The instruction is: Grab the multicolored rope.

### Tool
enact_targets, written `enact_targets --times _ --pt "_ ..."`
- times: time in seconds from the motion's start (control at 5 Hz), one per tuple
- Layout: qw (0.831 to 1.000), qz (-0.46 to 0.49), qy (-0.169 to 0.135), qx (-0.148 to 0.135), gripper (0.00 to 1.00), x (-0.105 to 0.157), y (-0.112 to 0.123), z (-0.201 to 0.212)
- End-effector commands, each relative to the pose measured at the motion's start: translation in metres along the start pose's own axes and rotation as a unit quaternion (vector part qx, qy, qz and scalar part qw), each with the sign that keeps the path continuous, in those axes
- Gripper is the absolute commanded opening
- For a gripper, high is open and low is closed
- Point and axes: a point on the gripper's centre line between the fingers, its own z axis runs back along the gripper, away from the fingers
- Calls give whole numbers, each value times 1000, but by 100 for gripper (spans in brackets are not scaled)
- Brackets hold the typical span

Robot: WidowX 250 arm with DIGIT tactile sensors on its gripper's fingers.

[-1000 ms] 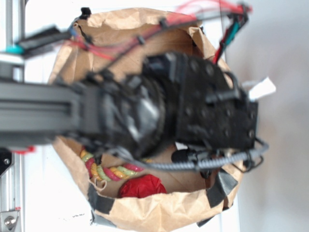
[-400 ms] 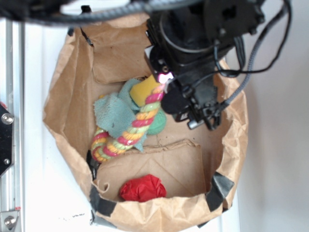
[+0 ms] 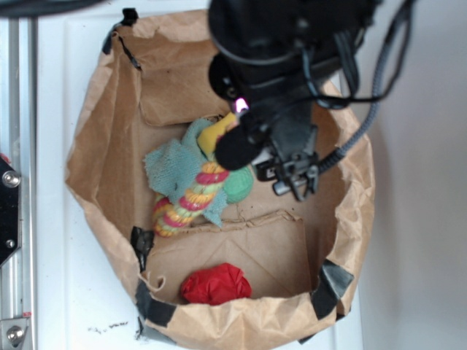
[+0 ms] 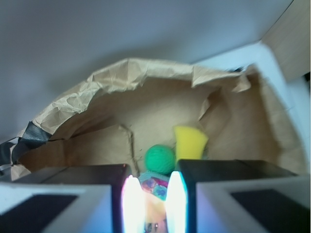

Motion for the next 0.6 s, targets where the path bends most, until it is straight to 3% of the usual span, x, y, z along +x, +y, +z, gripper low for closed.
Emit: enact_targets --times 0.0,0.2,0.4 --pt "995 -70 -64 30 0 -10 -32 26" --pt "989 -121 -60 59 0 -26 -47 14" --pt "987 -131 -51 72 0 -31 -48 5"
